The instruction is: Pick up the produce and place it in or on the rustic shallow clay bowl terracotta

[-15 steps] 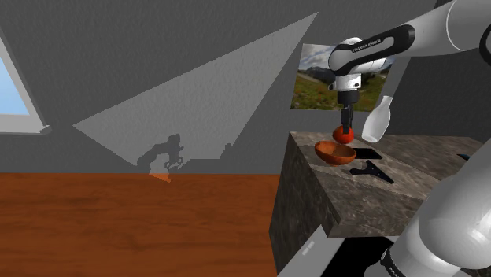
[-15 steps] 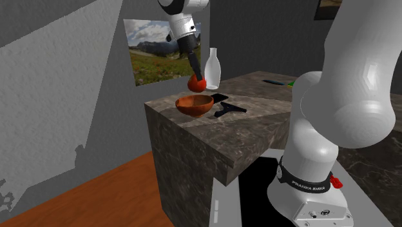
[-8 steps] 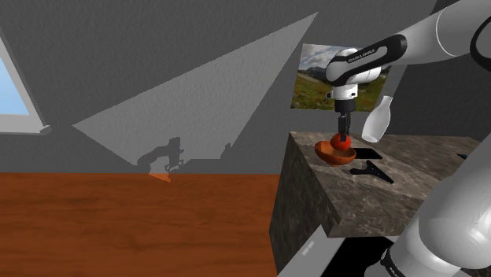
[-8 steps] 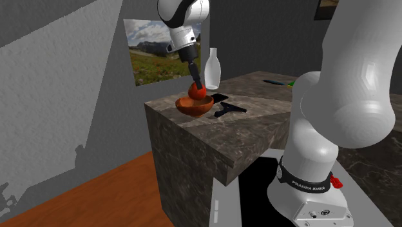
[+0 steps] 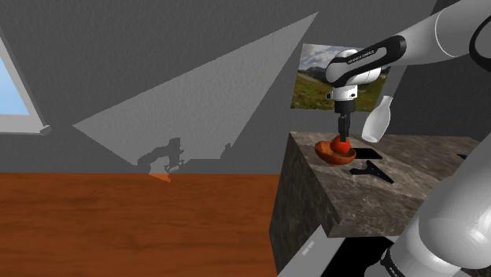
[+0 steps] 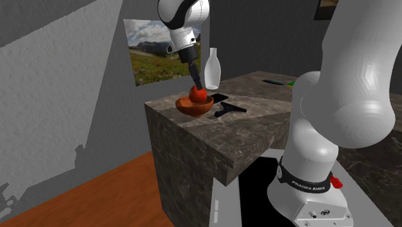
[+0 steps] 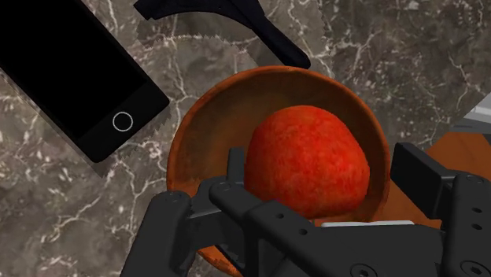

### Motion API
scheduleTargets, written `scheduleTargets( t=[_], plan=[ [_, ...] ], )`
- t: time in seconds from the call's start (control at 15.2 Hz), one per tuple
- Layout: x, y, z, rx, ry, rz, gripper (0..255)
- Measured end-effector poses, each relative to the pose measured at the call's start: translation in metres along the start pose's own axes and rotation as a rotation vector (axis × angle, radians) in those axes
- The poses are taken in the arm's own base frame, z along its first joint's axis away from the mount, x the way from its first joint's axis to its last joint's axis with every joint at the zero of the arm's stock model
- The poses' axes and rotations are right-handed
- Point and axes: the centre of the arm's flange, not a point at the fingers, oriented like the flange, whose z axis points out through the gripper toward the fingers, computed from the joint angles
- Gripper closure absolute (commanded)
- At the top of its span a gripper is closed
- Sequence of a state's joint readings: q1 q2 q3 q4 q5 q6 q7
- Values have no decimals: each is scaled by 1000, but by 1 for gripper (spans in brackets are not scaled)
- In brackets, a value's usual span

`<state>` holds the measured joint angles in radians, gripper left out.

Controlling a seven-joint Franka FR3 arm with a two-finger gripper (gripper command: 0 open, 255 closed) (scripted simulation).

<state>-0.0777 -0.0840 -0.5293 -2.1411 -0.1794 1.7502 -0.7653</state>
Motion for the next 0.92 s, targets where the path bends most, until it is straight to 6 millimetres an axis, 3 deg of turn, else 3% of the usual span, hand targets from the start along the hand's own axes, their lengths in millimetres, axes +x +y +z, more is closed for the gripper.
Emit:
scheduleTargets(
  t=[0.33,0.66,0.92],
  plan=[
    [0,0,0,0,0,0,0],
    [0,0,-44,-1,1,0,0],
    [0,0,-50,0,0,0,0]
  ],
)
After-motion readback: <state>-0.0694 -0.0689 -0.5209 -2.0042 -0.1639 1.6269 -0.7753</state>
